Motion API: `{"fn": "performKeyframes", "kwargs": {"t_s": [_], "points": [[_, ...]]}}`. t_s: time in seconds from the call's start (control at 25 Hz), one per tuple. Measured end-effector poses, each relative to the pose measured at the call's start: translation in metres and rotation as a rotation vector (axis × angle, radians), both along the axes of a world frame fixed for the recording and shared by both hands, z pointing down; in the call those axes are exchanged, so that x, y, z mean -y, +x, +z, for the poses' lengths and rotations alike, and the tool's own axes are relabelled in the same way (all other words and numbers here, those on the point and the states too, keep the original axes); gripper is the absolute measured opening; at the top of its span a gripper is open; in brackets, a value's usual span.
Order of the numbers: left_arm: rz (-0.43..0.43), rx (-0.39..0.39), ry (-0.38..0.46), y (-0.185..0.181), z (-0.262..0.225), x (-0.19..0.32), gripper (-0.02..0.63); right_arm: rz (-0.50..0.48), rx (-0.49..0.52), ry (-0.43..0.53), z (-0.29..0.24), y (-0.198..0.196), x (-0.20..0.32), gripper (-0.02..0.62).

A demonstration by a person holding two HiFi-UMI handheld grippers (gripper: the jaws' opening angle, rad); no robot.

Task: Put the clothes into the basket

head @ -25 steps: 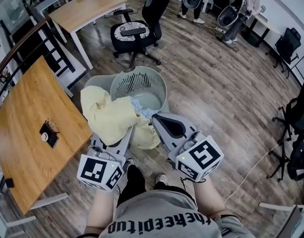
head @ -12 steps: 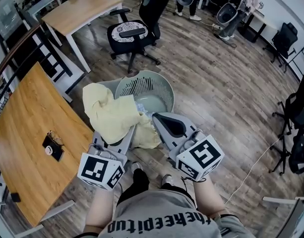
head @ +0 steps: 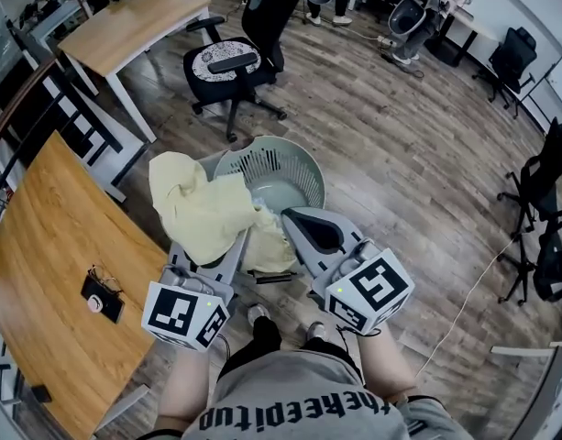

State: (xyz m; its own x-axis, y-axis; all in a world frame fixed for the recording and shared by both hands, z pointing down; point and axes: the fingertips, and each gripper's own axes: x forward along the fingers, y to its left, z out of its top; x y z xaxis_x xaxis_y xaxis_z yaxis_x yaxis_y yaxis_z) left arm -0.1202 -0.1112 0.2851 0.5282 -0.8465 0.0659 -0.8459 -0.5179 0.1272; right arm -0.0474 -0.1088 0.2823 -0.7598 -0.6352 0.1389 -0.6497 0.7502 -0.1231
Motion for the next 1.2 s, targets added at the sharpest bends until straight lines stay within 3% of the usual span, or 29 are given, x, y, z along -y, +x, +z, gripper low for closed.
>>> {"fn": "performKeyframes", "kwargs": {"t_s": [0.68,1.2], "points": [[0.129,-0.019,-0.020,-0.019,0.014,0.032,0.161,0.155,-0.027,-0.024,0.013,-0.014,0.020,0.008],[0.139,-0.047,-0.044,-0.020,0.025,0.035,0.161,0.202,-0.055,-0.054,0.025,-0.006,0.015,0.008]]}}
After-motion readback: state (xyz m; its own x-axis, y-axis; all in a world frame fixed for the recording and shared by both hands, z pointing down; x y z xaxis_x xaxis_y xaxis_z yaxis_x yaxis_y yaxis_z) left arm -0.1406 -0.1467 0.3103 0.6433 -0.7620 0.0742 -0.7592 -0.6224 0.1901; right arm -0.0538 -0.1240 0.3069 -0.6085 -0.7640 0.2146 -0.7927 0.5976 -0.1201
